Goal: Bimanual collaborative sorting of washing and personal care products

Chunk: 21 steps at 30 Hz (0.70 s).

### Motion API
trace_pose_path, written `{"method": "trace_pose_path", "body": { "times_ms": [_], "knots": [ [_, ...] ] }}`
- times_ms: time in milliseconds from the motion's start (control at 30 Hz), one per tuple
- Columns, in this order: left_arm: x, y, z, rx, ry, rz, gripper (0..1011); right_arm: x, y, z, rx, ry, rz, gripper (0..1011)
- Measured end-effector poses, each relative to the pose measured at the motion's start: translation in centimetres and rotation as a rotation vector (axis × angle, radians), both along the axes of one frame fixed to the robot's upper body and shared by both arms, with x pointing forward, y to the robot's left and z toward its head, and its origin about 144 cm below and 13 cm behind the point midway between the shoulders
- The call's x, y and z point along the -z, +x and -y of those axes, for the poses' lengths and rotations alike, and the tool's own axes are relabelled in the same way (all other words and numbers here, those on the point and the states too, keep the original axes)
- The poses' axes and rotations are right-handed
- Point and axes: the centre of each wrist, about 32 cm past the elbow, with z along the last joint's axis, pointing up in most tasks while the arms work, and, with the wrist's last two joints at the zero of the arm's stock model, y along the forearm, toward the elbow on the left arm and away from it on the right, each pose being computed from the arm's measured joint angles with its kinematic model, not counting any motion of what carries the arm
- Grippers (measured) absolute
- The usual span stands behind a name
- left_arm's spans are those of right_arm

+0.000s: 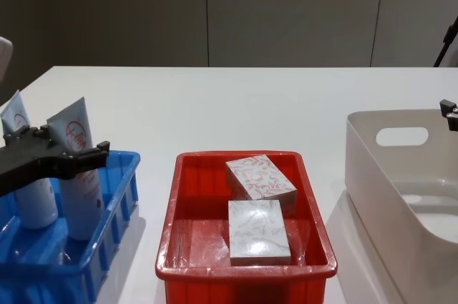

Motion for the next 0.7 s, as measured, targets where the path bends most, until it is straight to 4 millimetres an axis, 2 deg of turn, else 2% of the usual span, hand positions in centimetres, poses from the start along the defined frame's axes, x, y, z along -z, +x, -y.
{"method": "trace_pose_path", "body": {
  "times_ms": [567,700],
  "knots": [
    [0.36,0.42,-0.13,-0.010,0.010,-0.007,1001,0.00,0.00,0.00,0.000,0.000,0.000,1001],
    [0.35,0.40,-0.13,-0.010,0.010,-0.007,964,0.00,0.00,0.00,0.000,0.000,0.000,1001]
  ]
}}
